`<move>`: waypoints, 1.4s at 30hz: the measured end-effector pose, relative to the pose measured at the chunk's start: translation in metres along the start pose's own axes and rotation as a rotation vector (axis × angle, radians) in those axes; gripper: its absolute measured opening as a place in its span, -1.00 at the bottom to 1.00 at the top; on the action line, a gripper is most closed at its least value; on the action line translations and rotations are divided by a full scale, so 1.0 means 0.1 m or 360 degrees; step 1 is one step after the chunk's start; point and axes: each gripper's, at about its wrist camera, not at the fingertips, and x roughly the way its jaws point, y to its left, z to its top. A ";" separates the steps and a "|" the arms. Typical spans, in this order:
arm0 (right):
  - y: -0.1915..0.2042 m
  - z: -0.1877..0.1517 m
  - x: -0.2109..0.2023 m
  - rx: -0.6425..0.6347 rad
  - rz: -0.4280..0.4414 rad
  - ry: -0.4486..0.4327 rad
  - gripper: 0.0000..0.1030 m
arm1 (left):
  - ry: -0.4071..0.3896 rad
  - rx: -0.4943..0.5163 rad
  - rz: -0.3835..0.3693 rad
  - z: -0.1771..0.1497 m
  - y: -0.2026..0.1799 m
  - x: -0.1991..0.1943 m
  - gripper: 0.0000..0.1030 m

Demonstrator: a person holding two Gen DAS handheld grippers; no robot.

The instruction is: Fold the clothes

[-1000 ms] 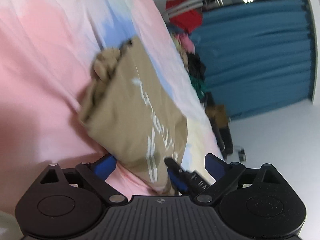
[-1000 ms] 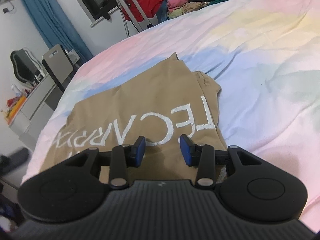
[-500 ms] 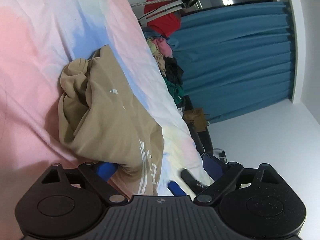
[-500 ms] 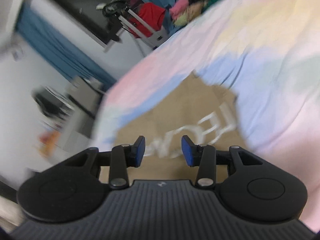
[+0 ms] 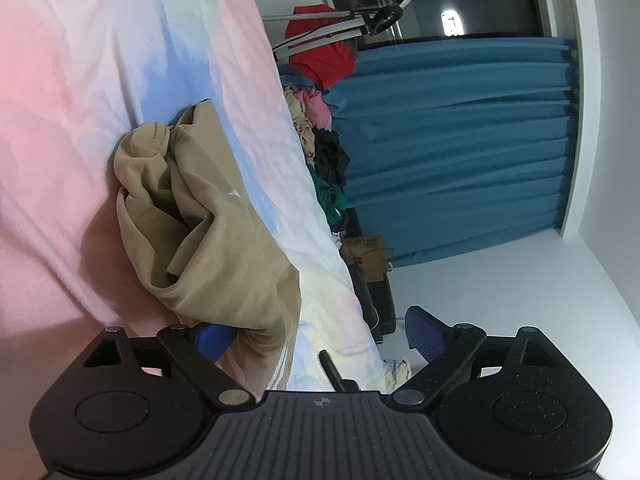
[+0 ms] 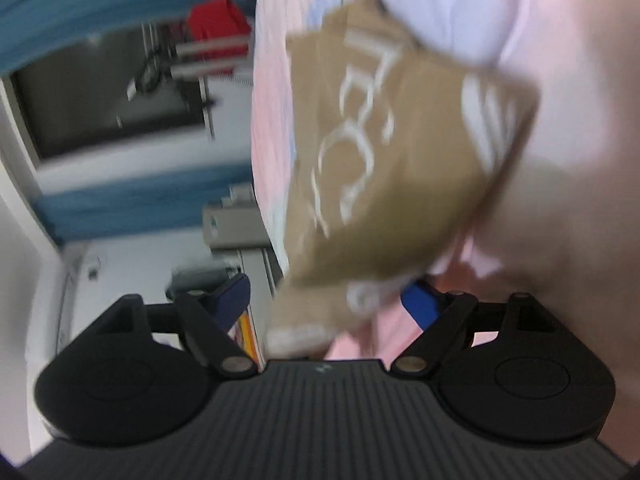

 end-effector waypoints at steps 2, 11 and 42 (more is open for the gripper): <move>0.03 0.01 -0.03 -0.0022 -0.0013 -0.0049 0.47 | 0.0011 -0.0015 0.0017 -0.01 0.02 0.02 0.79; 0.24 -0.06 -0.08 -0.0314 -0.0086 -0.0126 -0.54 | 0.0153 -0.0054 0.0213 -0.06 0.12 0.21 0.84; 0.95 0.23 -1.72 -0.0334 0.0185 -0.0451 -0.57 | 0.0310 0.0184 0.0138 -0.26 -1.44 0.99 -0.66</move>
